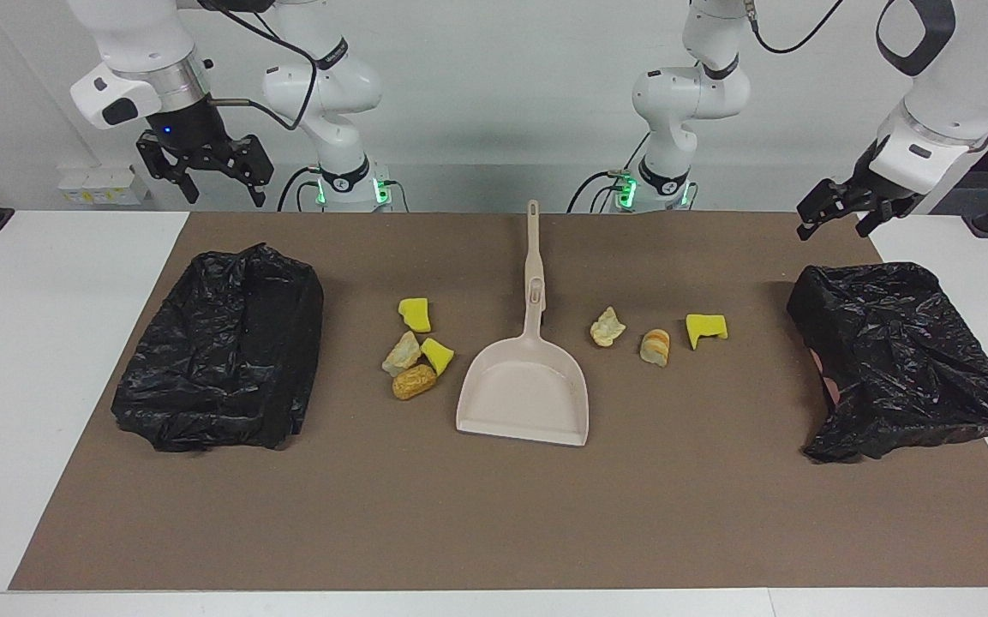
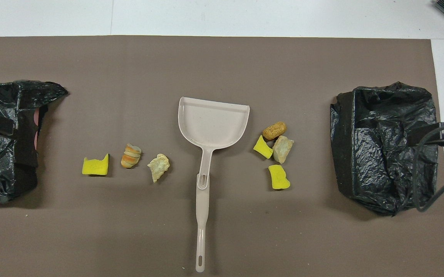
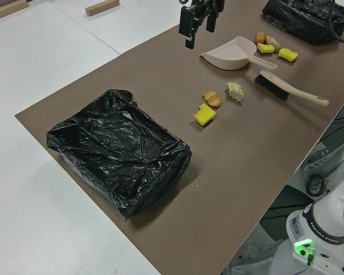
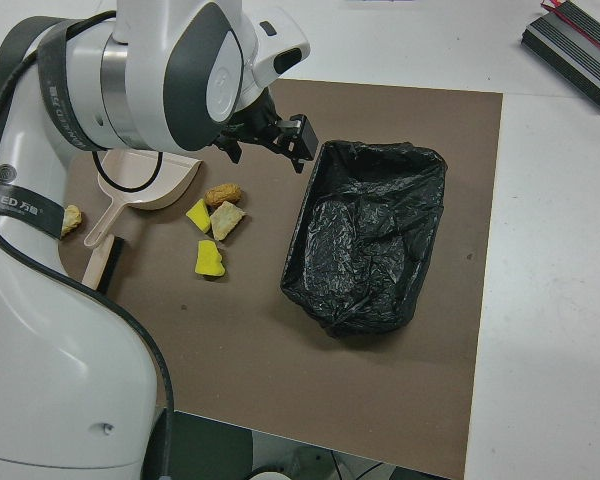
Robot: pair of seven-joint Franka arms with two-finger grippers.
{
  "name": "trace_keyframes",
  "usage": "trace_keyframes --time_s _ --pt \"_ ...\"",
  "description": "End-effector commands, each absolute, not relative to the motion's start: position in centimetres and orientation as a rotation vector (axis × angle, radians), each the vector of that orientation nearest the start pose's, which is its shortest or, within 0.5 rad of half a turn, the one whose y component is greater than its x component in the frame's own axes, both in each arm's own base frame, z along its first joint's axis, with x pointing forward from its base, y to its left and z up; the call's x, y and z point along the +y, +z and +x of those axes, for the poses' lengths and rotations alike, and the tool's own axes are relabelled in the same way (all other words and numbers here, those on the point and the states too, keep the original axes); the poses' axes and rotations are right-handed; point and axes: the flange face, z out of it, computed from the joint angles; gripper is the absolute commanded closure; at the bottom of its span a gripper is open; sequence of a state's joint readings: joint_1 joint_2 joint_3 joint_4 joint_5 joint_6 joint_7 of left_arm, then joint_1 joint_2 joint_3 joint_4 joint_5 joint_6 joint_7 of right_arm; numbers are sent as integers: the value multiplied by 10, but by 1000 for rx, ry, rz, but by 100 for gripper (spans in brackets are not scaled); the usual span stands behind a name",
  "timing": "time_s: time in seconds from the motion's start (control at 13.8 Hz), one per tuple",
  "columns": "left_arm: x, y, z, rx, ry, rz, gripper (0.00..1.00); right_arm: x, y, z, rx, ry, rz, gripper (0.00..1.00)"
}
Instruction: Sweep and dump trash in bin
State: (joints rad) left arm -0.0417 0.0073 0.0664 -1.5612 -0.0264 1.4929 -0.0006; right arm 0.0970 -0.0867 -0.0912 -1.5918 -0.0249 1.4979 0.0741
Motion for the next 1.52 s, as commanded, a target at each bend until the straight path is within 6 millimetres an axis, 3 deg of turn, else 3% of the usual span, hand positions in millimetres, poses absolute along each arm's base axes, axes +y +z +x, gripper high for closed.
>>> trace_keyframes --time_s 0.0,0.51,0.8,1.01,1.23,1.45 --pt "10 624 543 -40 123 -3160 0 2 663 509 51 70 -3151 0" --pt "12 616 531 -42 136 -3168 0 -8 667 506 9 32 -3148 0" --pt "-1 604 525 -7 139 -3176 0 -7 667 506 7 37 -3148 0" --pt "-28 587 519 51 119 -3175 0 -8 667 505 7 37 -3148 0" --pt "-73 570 496 170 96 -3172 0 -7 667 505 4 37 -3148 0" --pt "-142 556 469 162 127 -3160 0 -7 667 505 2 39 -3146 0"
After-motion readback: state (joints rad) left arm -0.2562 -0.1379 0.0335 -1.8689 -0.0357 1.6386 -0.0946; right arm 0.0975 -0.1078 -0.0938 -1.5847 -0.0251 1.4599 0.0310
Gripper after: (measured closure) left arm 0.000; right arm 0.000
